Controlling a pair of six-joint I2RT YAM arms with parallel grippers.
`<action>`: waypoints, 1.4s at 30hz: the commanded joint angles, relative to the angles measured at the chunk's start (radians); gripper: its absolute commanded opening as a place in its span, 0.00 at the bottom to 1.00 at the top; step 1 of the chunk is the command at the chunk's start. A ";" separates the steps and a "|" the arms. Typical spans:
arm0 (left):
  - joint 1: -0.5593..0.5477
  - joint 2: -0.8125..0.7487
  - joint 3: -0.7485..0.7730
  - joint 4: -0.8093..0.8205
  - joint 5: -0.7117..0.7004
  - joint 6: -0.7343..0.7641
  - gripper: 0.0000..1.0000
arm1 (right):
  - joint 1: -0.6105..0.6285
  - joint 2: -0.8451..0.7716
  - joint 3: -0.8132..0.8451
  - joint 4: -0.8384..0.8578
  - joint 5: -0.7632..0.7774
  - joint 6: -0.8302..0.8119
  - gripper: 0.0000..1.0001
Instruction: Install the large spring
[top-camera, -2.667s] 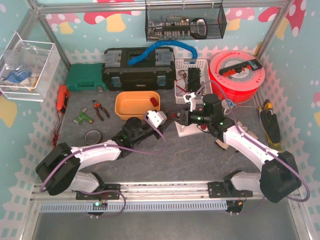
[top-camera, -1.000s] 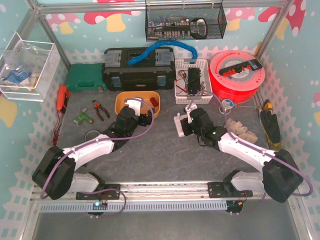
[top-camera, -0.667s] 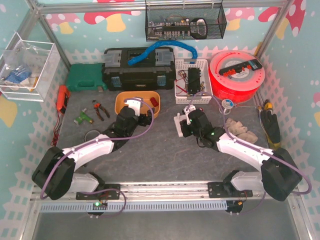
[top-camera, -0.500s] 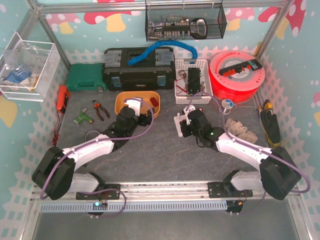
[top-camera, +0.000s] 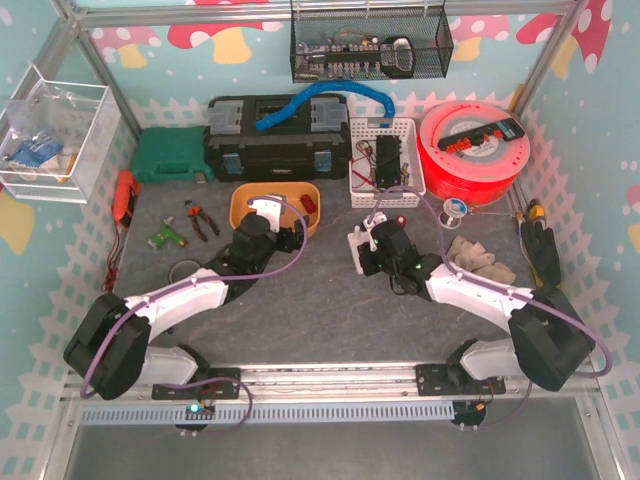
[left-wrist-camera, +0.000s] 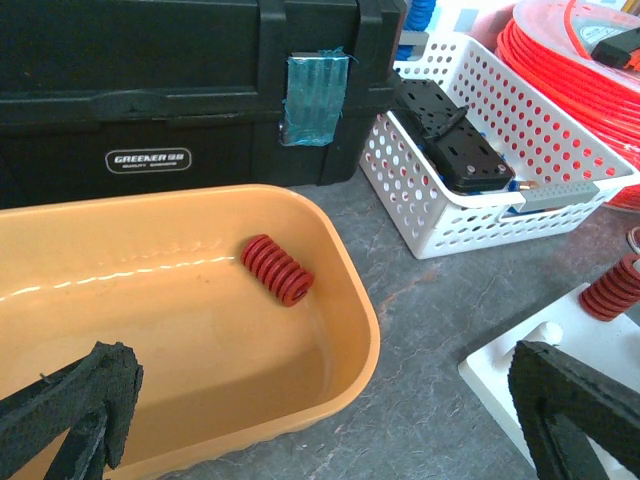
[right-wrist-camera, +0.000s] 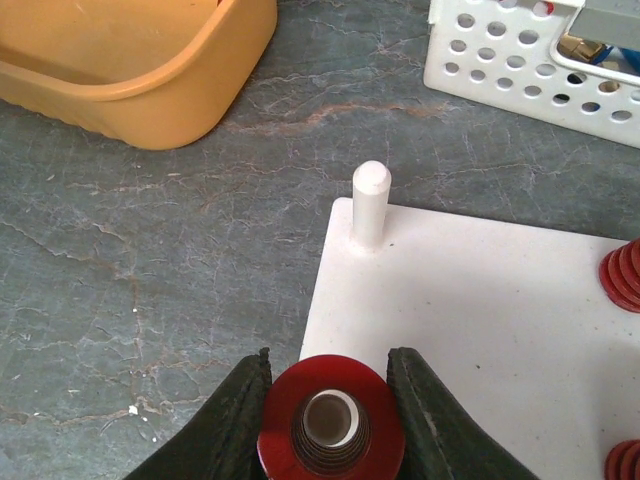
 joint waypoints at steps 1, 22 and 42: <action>0.005 -0.004 0.012 -0.015 -0.014 -0.011 0.99 | 0.005 0.017 -0.017 0.055 0.020 0.000 0.10; 0.004 -0.036 0.008 -0.028 -0.074 0.020 0.99 | 0.005 0.008 0.050 0.003 -0.015 0.037 0.64; 0.137 0.253 0.309 -0.215 0.100 -0.251 0.75 | 0.004 -0.332 -0.055 0.168 0.299 -0.112 0.98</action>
